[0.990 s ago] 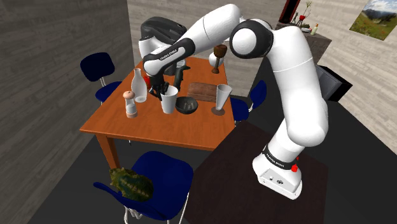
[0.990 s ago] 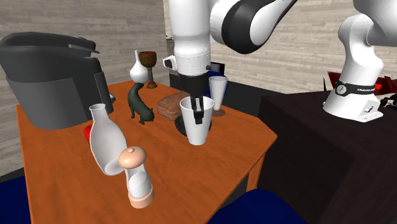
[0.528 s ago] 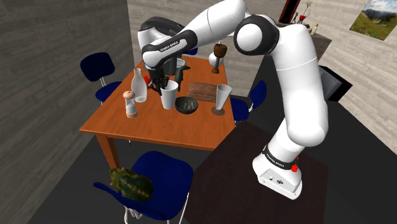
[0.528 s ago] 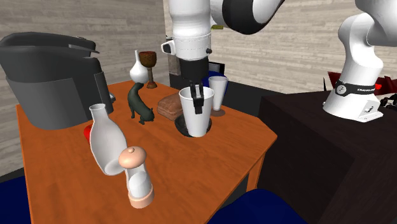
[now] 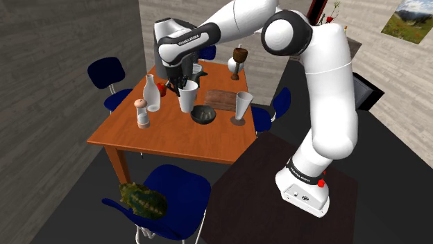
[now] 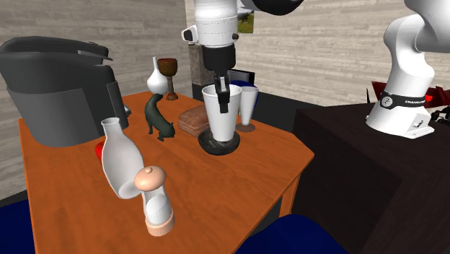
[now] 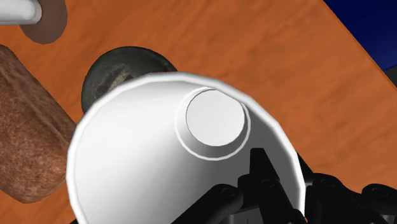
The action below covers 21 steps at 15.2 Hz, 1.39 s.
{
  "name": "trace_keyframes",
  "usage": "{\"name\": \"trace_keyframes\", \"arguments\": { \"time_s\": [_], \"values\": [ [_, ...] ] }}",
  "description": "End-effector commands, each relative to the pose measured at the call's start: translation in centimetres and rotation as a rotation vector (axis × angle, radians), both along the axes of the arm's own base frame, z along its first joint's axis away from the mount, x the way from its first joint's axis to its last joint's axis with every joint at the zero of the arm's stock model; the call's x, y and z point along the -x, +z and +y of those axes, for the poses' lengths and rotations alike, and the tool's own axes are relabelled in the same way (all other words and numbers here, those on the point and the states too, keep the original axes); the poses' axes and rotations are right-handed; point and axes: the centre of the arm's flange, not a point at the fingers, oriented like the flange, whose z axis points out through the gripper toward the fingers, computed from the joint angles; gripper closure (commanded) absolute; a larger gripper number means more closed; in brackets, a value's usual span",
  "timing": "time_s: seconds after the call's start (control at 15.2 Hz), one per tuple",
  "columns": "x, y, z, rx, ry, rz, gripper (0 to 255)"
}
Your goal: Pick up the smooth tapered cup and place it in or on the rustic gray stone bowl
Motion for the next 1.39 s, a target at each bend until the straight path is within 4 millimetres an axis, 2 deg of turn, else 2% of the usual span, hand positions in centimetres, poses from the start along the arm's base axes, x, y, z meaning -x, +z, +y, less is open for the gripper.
{"name": "trace_keyframes", "arguments": {
  "time_s": [0.0,0.59,0.66,1.32],
  "values": [
    [0.4,0.7,-2.8,0.0,0.0,0.0,255],
    [1.6,4.0,-14.2,0.0,0.0,0.0,255],
    [1.7,4.1,-14.8,0.0,0.0,0.0,255],
    [1.7,-1.1,-14.8,0.0,0.0,0.0,255]
  ]
}}
